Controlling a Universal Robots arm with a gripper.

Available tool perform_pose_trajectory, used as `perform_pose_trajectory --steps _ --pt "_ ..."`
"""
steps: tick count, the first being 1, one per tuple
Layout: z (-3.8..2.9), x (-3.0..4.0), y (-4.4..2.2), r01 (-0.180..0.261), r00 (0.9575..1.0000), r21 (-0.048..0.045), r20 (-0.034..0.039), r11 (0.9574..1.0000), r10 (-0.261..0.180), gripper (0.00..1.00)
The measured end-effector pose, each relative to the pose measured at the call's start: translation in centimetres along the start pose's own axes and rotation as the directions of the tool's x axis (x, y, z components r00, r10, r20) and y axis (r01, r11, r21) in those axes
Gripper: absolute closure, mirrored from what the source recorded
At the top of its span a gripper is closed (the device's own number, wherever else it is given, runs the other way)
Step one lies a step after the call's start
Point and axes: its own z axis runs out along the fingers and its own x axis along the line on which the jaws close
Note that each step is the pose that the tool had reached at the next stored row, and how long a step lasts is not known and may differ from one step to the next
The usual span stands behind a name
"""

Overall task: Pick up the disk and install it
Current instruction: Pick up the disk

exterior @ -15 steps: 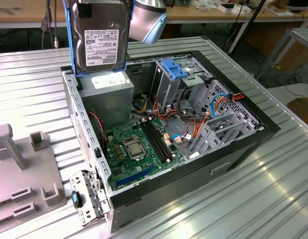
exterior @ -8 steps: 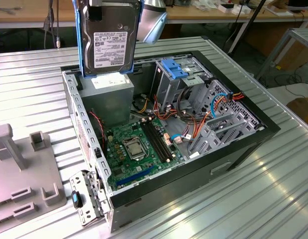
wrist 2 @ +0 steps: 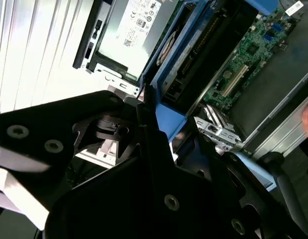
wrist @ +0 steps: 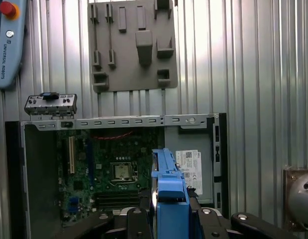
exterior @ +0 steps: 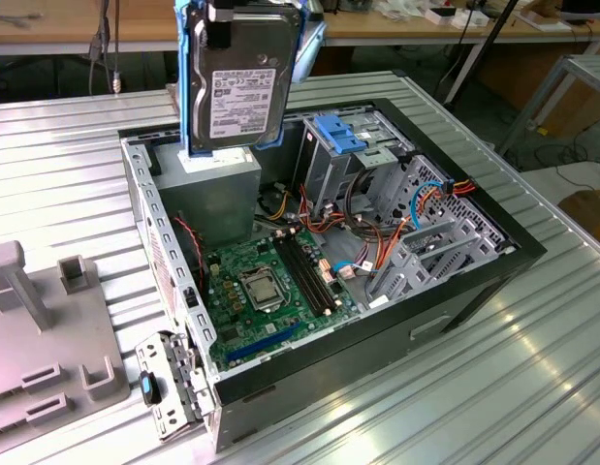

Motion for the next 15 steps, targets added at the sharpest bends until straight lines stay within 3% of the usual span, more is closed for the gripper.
perform_pose_trajectory --steps 1,4,15 --pt "0.04 -0.02 -0.61 0.000 1.0000 0.0001 0.0000 1.0000 0.000 0.63" --pt "0.10 0.07 -1.41 0.000 1.0000 0.0000 -0.0004 1.0000 0.000 0.63" --pt "0.20 2.09 -2.01 -0.001 1.0000 0.0001 -0.0014 1.0000 0.001 0.63"
